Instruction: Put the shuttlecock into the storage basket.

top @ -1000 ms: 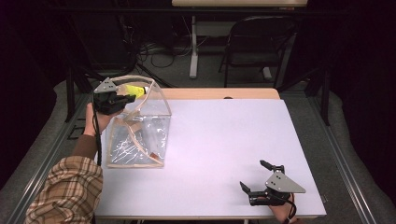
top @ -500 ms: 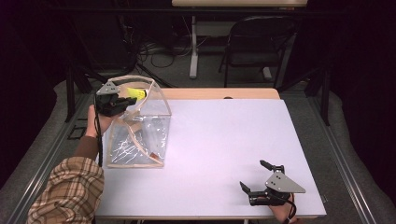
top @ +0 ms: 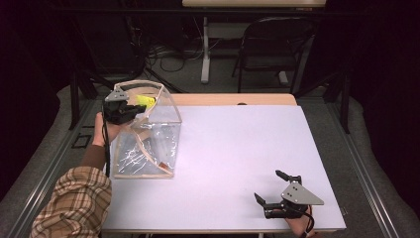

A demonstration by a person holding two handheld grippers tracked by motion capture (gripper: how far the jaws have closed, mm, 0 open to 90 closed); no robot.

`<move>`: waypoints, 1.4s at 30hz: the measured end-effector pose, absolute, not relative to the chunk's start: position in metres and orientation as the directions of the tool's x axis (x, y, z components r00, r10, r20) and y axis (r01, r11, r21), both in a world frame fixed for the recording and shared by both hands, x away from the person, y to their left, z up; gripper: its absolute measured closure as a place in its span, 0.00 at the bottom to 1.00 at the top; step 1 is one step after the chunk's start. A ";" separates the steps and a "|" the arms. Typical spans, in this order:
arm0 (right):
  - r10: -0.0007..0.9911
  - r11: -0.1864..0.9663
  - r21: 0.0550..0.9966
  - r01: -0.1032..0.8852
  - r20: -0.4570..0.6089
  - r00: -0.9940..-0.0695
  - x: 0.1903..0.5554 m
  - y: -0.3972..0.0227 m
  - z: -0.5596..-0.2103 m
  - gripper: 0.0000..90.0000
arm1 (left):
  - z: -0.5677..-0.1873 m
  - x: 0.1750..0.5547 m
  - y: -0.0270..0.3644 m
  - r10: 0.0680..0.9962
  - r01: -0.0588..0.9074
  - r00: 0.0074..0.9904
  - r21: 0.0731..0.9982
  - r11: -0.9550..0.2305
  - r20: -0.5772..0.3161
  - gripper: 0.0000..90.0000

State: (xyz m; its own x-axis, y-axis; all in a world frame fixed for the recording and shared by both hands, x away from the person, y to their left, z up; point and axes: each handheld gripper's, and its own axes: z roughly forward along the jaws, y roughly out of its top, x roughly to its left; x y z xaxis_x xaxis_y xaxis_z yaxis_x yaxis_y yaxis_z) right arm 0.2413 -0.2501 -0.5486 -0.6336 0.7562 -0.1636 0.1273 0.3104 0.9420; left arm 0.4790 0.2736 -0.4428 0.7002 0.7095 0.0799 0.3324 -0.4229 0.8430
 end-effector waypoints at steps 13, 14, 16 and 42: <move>0.756 0.310 0.942 0.127 -0.163 -0.635 0.241 -0.250 -0.549 0.00 | -0.447 0.483 0.273 0.715 0.358 0.695 0.824 -0.438 0.078 0.99; 0.755 0.310 0.942 0.127 -0.162 -0.636 0.241 -0.250 -0.549 0.00 | -0.448 0.484 0.272 0.715 0.365 0.695 0.819 -0.443 0.077 0.99; 0.754 0.309 0.942 0.127 -0.162 -0.636 0.241 -0.250 -0.549 0.00 | -0.449 0.484 0.272 0.716 0.367 0.694 0.818 -0.443 0.076 0.99; 0.752 0.313 0.941 0.131 -0.161 -0.639 0.242 -0.250 -0.549 0.00 | -0.453 0.488 0.275 0.743 0.387 0.665 0.819 -0.425 0.071 0.87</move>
